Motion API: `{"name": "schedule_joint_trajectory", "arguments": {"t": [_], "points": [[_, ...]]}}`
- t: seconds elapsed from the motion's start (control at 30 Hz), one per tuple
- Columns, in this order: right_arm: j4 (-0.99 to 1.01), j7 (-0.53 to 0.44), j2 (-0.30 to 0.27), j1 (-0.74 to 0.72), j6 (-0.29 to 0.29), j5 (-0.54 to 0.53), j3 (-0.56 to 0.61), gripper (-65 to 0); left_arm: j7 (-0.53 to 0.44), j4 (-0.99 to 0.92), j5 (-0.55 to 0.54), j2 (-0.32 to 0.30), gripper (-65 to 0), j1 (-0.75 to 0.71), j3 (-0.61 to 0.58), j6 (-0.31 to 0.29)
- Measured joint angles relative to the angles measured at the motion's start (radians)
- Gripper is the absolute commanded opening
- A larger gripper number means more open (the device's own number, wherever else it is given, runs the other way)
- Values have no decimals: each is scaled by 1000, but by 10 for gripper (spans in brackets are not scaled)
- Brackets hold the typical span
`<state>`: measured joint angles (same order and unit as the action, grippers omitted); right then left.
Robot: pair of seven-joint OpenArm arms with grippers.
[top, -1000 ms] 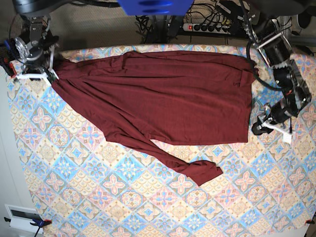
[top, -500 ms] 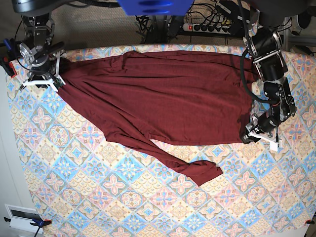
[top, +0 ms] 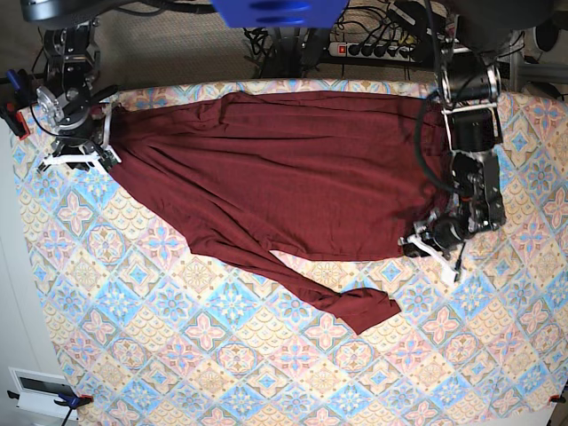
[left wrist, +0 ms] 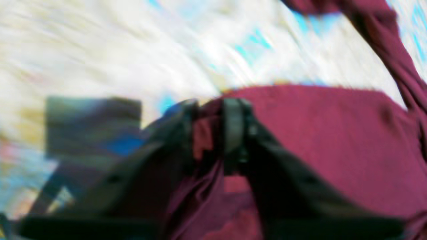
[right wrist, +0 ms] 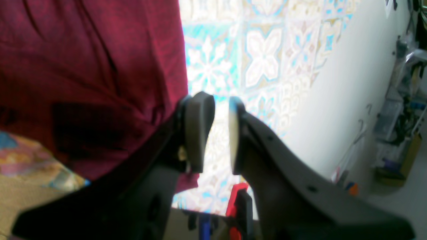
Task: Layout the t-shirt on the table in an organized manner, then fold the t-shirt properly
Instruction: 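Grasp the shirt side with the right gripper and drag it along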
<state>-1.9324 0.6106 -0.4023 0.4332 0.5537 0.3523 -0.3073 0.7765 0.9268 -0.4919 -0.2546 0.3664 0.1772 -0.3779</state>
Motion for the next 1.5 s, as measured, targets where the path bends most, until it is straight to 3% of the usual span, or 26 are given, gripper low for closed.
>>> {"name": "schedule_joint_trajectory", "arguments": {"t": [0.17,0.23,0.4,0.57,0.77,0.97,1.13,1.33,1.5], "points": [[3,0,-2,-101,0,-23,0,-534,34,37,4,0,-650,-11,9,3],[3,16,-1,-139,-5,-133,-3,-534,39,67,13,-8,-650,-21,9,4],[10,200,-1,-273,-4,-368,-5,-534,82,207,32,-6,-650,-100,40,9],[34,251,-5,-431,-8,-482,0,-534,85,379,36,0,-650,-183,158,11],[237,293,0,-486,-6,-534,75,-531,126,426,24,26,-650,-200,295,2],[401,276,0,-566,-6,-542,248,-527,199,425,-145,-3,-650,-206,416,10],[435,211,-6,-620,-8,-541,378,-464,239,426,-209,-28,-650,-210,503,5],[442,225,-5,-601,-5,-540,503,-441,243,426,-216,-32,-650,-218,499,7],[501,209,-5,-620,-8,-541,536,-440,245,426,-208,-31,-650,-231,500,8]]}}
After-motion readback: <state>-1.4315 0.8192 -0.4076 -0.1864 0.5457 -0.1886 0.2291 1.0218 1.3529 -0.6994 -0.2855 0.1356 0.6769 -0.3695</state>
